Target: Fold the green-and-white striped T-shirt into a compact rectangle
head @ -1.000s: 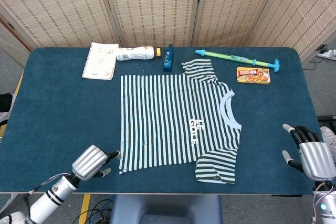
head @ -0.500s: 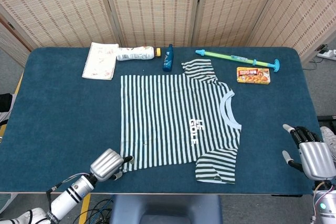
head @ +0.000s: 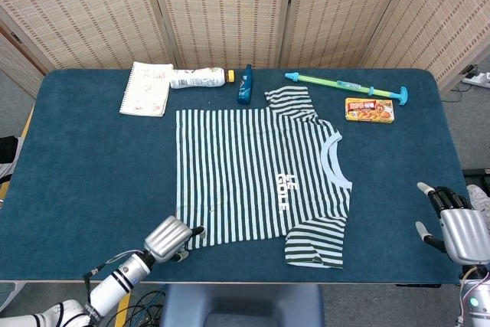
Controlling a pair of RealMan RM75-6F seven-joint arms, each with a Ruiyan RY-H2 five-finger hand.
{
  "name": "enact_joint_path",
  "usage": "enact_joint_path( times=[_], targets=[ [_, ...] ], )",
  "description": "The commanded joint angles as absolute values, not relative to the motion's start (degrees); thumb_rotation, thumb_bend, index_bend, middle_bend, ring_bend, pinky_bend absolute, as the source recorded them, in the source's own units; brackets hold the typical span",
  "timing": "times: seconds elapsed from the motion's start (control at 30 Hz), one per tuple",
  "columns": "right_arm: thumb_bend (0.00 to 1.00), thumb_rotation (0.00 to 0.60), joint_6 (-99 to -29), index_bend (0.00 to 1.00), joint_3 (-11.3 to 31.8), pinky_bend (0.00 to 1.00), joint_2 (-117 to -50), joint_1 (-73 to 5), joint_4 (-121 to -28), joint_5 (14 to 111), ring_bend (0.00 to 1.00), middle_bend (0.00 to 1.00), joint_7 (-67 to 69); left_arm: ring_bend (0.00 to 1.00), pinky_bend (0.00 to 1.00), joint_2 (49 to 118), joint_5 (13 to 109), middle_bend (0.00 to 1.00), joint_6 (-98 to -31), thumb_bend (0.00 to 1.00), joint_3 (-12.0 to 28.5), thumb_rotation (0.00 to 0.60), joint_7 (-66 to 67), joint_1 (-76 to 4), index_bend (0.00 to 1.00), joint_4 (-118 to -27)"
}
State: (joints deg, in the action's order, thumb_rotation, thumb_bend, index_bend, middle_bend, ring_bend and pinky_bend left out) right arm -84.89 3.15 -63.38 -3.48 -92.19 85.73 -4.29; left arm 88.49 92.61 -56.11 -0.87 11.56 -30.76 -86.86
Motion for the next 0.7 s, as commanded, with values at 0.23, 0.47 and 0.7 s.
enact_joint_path(
  times=[0.23,0.47,0.7],
  targets=[
    [0.3,0.6,-85.2,0.14,3.1,0.27,-63.3,-3.2,-92.1,85.6,0.22,0.26,-4.1,0.91,1.0,89.5,90.4,0.98,-55.1,0.22,-1.1,0.6,13.6,-31.5,0.42,-86.4],
    [0.3,0.6,-85.5,0.14,3.1,0.27,-63.3,-2.8,-92.0,85.5,0.23,0.26,-3.9,0.91,1.0,90.4,88.7,0.98,-55.3,0.22,-0.7,0.6,14.5,-31.8,0.43,-85.6],
    [0.3,0.6,-85.7,0.14,3.2,0.27,-63.3,-2.7,-91.8,85.4,0.22,0.26,-3.7,0.91,1.0,91.2,87.2,0.98,-56.1,0.22,-0.1,0.6,15.3,-31.9,0.43,-84.6]
  ],
)
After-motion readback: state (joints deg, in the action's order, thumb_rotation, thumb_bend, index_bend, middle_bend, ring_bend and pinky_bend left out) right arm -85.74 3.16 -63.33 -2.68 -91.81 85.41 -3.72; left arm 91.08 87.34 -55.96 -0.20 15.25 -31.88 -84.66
